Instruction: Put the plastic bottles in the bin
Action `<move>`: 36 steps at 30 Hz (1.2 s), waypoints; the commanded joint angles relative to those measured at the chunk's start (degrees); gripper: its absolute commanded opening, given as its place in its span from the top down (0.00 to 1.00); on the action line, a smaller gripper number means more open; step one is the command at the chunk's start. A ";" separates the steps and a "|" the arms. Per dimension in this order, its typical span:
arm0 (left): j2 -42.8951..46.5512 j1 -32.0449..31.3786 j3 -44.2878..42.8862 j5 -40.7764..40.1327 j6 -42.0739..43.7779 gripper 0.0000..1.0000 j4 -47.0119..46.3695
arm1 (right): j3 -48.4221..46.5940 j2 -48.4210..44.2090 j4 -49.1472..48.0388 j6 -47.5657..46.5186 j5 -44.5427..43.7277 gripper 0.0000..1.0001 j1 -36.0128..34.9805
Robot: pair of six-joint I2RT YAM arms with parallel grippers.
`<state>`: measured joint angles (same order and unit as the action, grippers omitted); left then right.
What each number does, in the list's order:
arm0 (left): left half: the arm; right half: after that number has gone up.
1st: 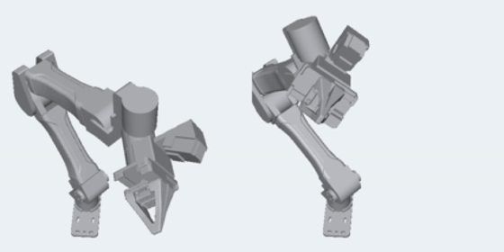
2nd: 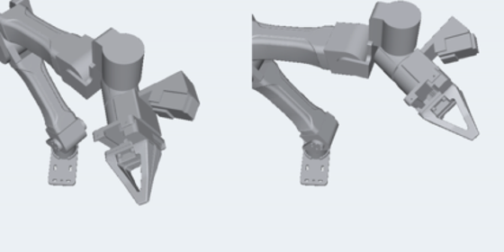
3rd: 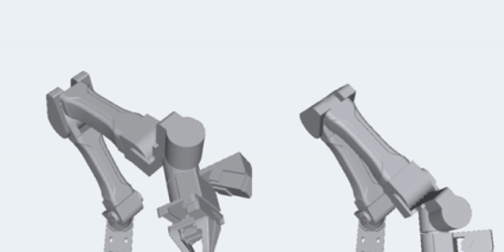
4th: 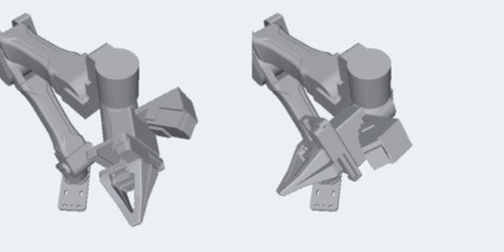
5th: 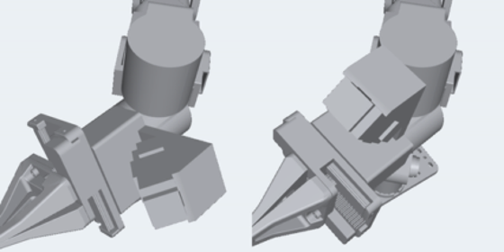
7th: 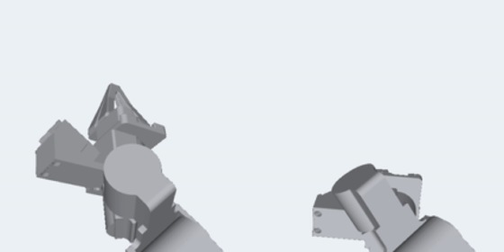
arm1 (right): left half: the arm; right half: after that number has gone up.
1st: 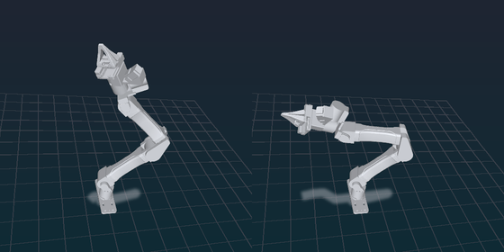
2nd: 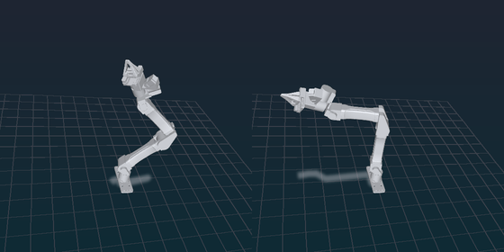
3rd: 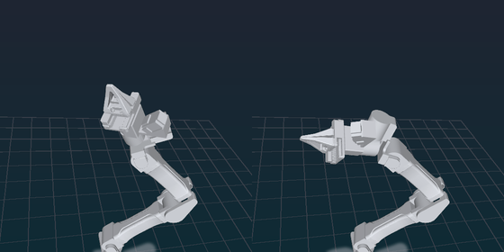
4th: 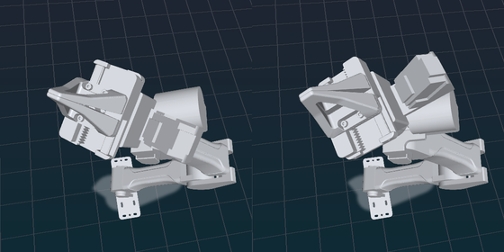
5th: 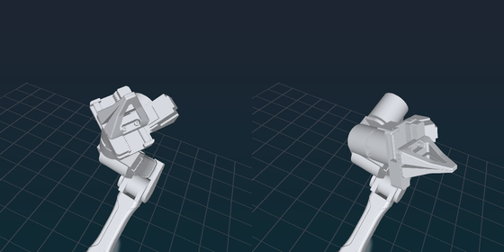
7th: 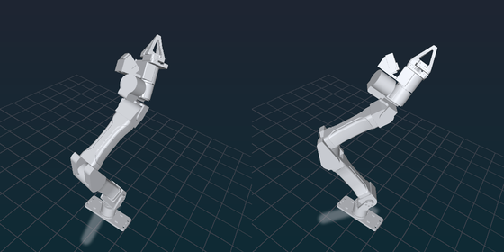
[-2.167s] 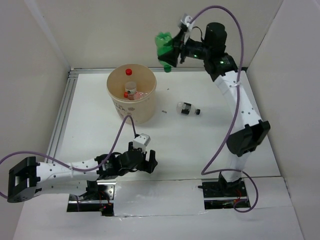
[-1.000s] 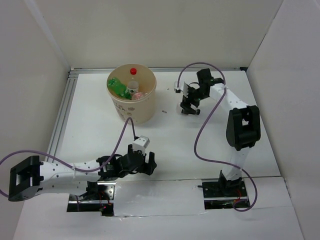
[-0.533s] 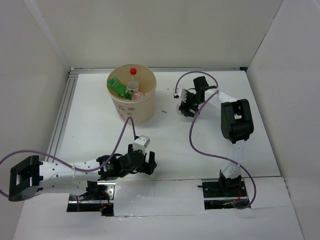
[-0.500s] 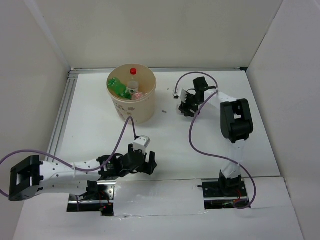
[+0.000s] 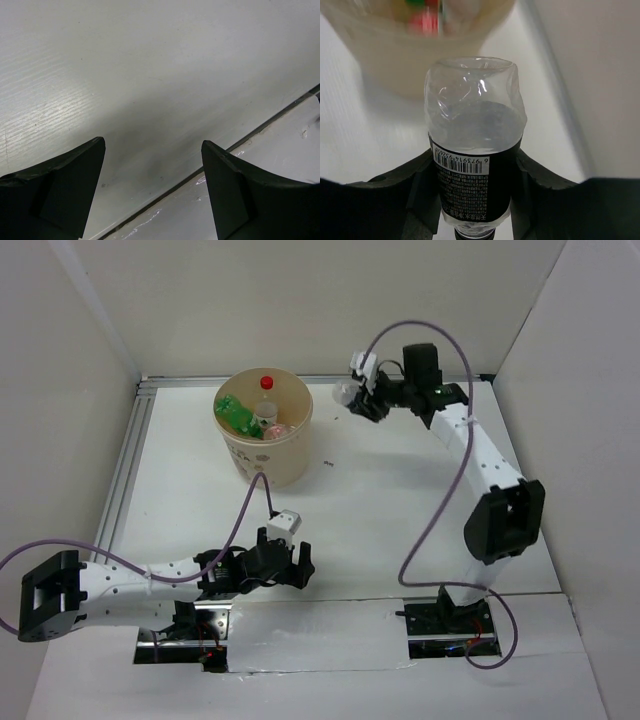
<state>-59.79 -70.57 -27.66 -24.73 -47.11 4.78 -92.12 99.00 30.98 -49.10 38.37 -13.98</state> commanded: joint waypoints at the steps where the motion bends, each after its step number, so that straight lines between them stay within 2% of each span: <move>1: -0.06 -0.27 -1.51 -0.32 0.61 0.10 -2.84 | -6.30 -5.31 -10.66 13.40 5.85 0.74 -5.78; 4: -0.59 -0.27 -2.13 -0.32 1.14 0.10 -2.84 | -11.92 -1.37 -14.80 18.59 4.70 0.66 -11.75; 5: -0.59 -0.27 -2.13 -0.32 1.15 0.10 -3.45 | -13.95 0.39 -14.81 19.30 3.91 0.60 -12.56; 7: -0.59 -0.27 -1.43 0.30 2.46 0.10 -4.68 | -19.64 6.19 -14.81 21.85 3.38 0.54 -14.49; 9: -0.06 -0.27 -1.43 -0.23 2.99 0.10 -4.69 | -22.92 11.11 -15.94 24.39 2.59 0.44 -15.03; 11: -0.06 -0.27 -2.05 -1.02 2.99 0.10 -4.16 | -25.56 13.49 -18.31 30.01 1.98 0.30 -15.55; 12: 0.63 -0.27 -2.05 -1.63 3.51 0.10 -4.16 | -26.09 15.24 -19.98 32.38 0.93 0.20 -15.55; 16: 2.65 -0.27 -2.57 -2.77 3.52 0.08 -4.69 | -28.03 16.40 -20.61 34.95 -1.72 0.00 -15.55; 21: 3.72 -0.27 -4.50 -3.31 5.44 0.05 -4.16 | -26.19 10.08 -19.56 37.76 -5.92 0.00 -13.01; 24: 3.72 -0.27 -7.23 -4.53 6.86 0.03 -3.55 | -19.97 2.62 -18.85 41.01 -19.69 0.00 -11.69; 25: 3.72 -0.27 -7.84 -5.06 7.64 0.03 -3.02 | -17.42 -2.36 -18.33 41.02 -27.65 0.00 -11.69; 28: 5.03 -0.27 -9.17 -6.81 8.26 0.02 -2.49 | -4.77 -10.20 -18.33 39.35 -39.81 0.00 -10.46; 30: 5.82 -0.27 -10.65 -7.96 9.31 0.00 -1.96 | 5.13 -18.20 -18.33 40.40 -42.76 0.00 -8.63; 32: 5.82 -0.27 -11.53 -8.49 9.85 0.00 -1.44 | 15.06 -26.35 -16.31 41.02 -41.19 0.00 -6.77; 35: 4.78 0.25 -13.82 -9.02 11.25 0.00 2.07 | 24.23 -34.98 -14.55 42.85 -40.22 0.00 -3.35; 36: 4.25 0.25 -14.43 -9.02 11.25 0.00 2.86 | 29.83 -36.76 -13.85 42.86 -40.22 0.00 -2.21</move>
<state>-55.05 -70.54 -38.83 -31.33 -38.24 6.15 -70.85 65.32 13.61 -8.38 1.17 -18.22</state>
